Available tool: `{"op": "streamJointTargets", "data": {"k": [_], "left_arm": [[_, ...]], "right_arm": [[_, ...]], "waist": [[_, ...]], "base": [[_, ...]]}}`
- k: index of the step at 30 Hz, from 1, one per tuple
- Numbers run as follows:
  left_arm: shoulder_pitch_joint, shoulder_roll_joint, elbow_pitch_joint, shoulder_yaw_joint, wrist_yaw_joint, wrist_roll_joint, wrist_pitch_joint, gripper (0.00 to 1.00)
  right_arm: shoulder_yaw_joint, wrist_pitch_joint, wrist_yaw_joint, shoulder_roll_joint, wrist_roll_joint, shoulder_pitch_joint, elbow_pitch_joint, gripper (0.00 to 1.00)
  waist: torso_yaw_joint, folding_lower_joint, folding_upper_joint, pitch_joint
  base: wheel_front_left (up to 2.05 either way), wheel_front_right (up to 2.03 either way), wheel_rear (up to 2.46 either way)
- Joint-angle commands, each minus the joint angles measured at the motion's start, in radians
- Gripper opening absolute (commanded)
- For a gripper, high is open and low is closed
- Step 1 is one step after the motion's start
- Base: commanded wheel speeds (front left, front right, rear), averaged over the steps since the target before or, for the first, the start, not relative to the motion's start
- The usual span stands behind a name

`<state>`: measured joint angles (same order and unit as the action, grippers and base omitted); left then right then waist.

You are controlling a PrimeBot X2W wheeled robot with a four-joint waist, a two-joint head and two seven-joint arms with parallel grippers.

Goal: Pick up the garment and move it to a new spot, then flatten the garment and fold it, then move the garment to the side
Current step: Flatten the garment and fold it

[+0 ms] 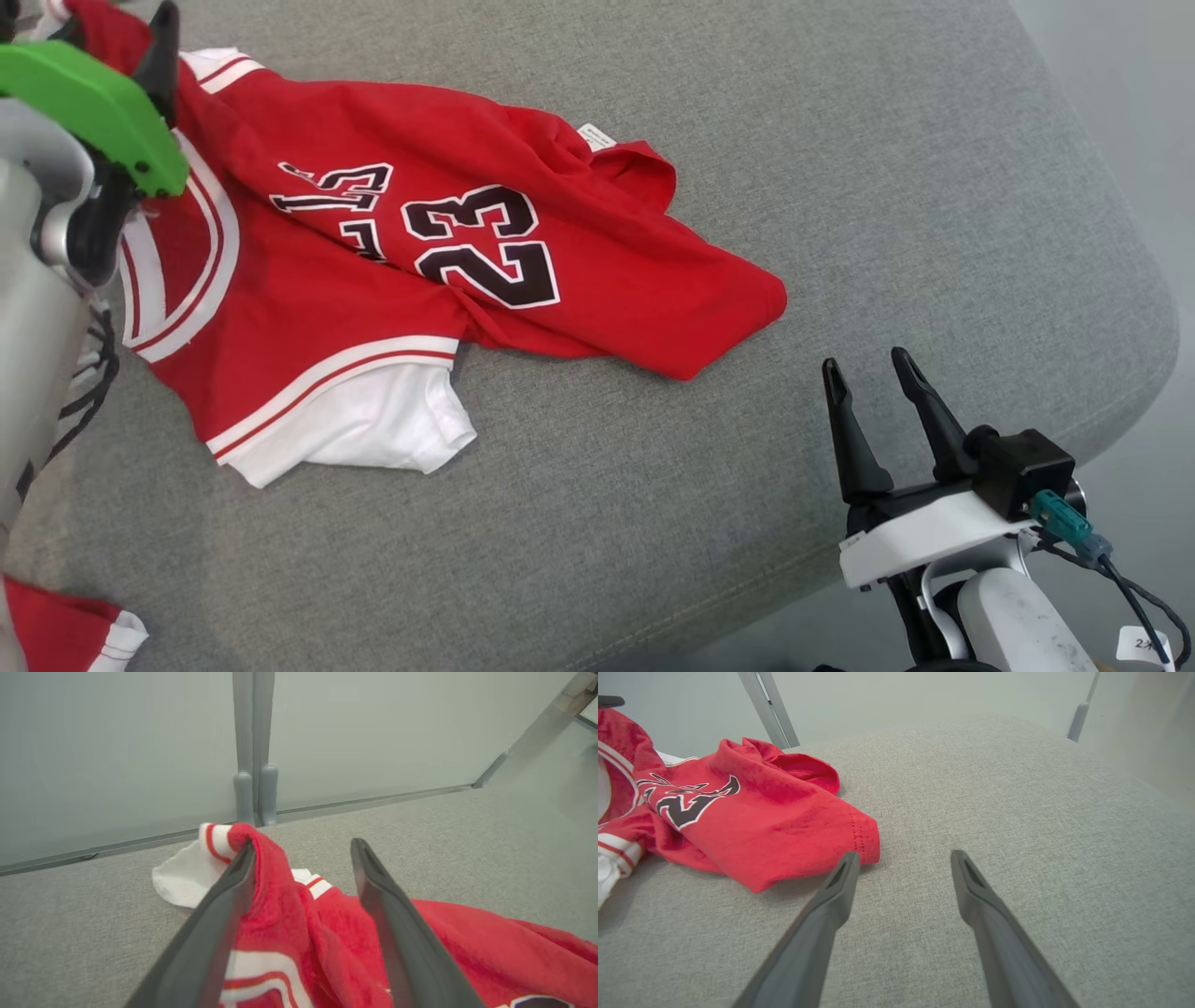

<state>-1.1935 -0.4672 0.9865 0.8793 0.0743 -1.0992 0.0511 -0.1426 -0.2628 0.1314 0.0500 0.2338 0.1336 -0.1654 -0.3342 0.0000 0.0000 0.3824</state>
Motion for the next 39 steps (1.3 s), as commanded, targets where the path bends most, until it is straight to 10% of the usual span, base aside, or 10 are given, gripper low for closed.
{"op": "streamJointTargets", "data": {"k": [1,6,12,23,39], "left_arm": [[-0.015,-0.002,-0.041,0.012,0.006,0.021,-0.008,1.0],[0.038,0.041,-0.285,0.076,-0.003,0.04,-0.076,1.0],[0.154,0.076,-0.587,0.177,-0.116,0.093,-0.132,1.0],[0.298,0.133,-0.772,0.304,-0.225,0.148,-0.167,1.0],[0.077,0.243,-0.602,0.391,-0.096,0.328,-0.308,1.0]], "right_arm": [[0.0,-0.003,-0.001,0.001,0.004,-0.007,-0.002,1.0],[-0.008,-0.003,-0.001,0.001,0.012,-0.004,-0.003,1.0],[-0.016,-0.003,-0.001,0.001,0.026,-0.002,0.0,1.0],[-0.006,-0.003,-0.001,0.001,0.029,-0.016,0.0,1.0],[-0.048,-0.003,-0.001,0.001,0.031,0.006,-0.002,1.0]], "waist": [[0.01,0.0,0.0,-0.01],[0.019,0.0,0.0,-0.021],[0.007,0.0,0.0,-0.02],[-0.012,0.0,0.0,-0.009],[-0.04,0.0,0.0,0.024]], "base": [[0.0,0.0,0.0],[0.0,0.0,0.0],[0.0,0.0,0.0],[0.0,0.0,0.0],[0.0,0.0,0.0]]}}
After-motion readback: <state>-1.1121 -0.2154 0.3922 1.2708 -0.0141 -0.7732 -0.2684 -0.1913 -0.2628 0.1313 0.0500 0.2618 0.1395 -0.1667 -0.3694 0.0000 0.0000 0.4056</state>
